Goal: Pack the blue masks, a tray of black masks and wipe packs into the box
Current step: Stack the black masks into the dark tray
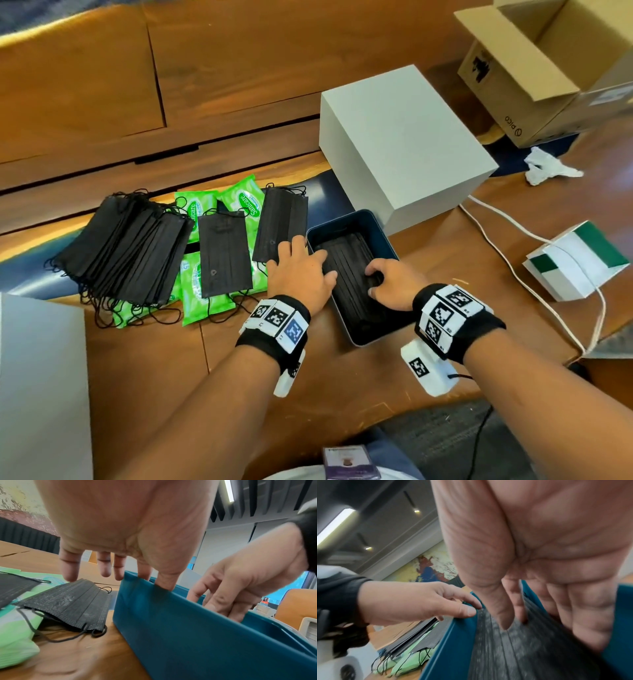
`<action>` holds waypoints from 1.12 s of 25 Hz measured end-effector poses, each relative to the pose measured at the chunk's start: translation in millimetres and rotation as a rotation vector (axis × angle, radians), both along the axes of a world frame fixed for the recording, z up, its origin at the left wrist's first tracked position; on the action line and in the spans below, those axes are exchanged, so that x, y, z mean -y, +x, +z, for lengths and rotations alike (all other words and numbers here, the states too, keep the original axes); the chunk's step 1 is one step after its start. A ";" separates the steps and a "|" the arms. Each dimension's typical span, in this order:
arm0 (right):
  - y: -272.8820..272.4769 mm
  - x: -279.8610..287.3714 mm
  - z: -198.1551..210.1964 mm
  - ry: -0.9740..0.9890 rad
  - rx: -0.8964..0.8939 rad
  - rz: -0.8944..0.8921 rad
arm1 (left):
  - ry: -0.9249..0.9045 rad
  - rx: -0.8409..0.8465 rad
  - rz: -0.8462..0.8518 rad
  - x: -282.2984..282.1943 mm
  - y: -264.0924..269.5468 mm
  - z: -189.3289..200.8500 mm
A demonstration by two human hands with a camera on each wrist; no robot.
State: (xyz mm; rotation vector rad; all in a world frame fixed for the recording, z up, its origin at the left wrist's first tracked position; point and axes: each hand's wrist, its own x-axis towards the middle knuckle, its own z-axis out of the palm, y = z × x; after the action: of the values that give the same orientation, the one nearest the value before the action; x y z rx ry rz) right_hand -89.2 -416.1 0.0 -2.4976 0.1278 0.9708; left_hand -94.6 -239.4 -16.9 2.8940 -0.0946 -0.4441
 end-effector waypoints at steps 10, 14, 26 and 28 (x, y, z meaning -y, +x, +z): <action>-3.5 -24.9 -0.8 -0.055 -0.129 0.238 | -0.019 -0.068 0.008 2.2 2.9 -1.3; -1.5 -27.1 -2.6 -0.057 -0.139 0.213 | -0.040 -0.091 0.001 1.0 2.8 -2.5; 46.0 -83.7 57.6 0.449 -0.086 -0.062 | -0.382 -0.036 0.002 -60.7 7.8 -1.8; 52.1 -107.7 55.3 0.557 -0.074 -0.204 | -0.354 -0.045 0.035 -75.6 10.2 -6.4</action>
State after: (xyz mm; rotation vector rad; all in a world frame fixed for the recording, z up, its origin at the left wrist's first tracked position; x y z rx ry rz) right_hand -37.0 -308.4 55.3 -1.9019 0.1134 0.8700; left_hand -84.4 -163.8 -23.3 2.5341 -0.1041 -0.4364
